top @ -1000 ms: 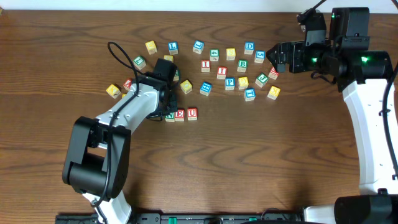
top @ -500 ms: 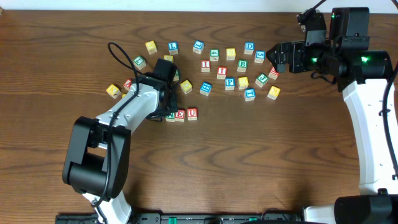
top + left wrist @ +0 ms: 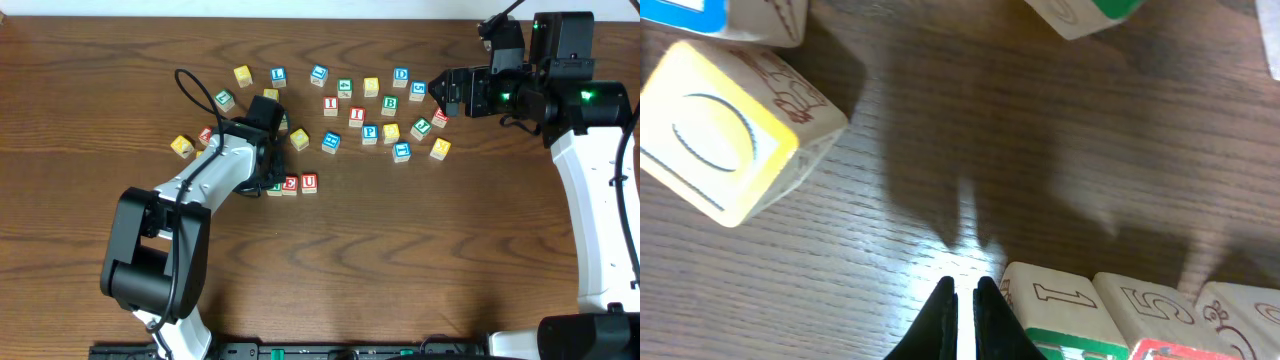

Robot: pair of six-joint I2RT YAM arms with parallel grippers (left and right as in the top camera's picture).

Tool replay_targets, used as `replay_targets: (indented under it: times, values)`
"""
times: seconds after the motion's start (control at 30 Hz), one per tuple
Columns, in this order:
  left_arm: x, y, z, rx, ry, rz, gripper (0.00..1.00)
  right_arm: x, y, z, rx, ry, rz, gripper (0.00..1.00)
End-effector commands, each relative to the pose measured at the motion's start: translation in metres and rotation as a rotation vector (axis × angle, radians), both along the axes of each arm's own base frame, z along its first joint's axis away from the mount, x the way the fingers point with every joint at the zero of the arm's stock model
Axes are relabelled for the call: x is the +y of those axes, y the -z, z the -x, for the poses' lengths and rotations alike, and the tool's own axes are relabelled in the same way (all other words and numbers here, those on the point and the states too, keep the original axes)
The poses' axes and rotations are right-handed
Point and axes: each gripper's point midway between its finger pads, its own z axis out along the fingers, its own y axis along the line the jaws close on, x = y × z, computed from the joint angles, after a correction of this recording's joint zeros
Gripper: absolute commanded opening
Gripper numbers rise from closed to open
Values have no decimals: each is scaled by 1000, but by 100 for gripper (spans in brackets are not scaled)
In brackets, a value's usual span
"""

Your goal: Spell out NEURIPS

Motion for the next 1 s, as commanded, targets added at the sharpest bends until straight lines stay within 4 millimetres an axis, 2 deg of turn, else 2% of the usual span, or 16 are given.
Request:
replay_targets:
  times: [0.0, 0.17, 0.67, 0.97]
  values:
    - [-5, 8, 10, 31, 39, -14, 8, 0, 2, 0, 3, -9, 1, 99]
    - [-15, 8, 9, 15, 64, -10, 8, 0, 2, 0, 3, -9, 1, 99]
    - [-19, 4, -7, -51, 110, -8, 8, 0, 2, 0, 3, -9, 1, 99]
    - [-24, -8, -19, -79, 131, -3, 8, 0, 2, 0, 3, -9, 1, 99]
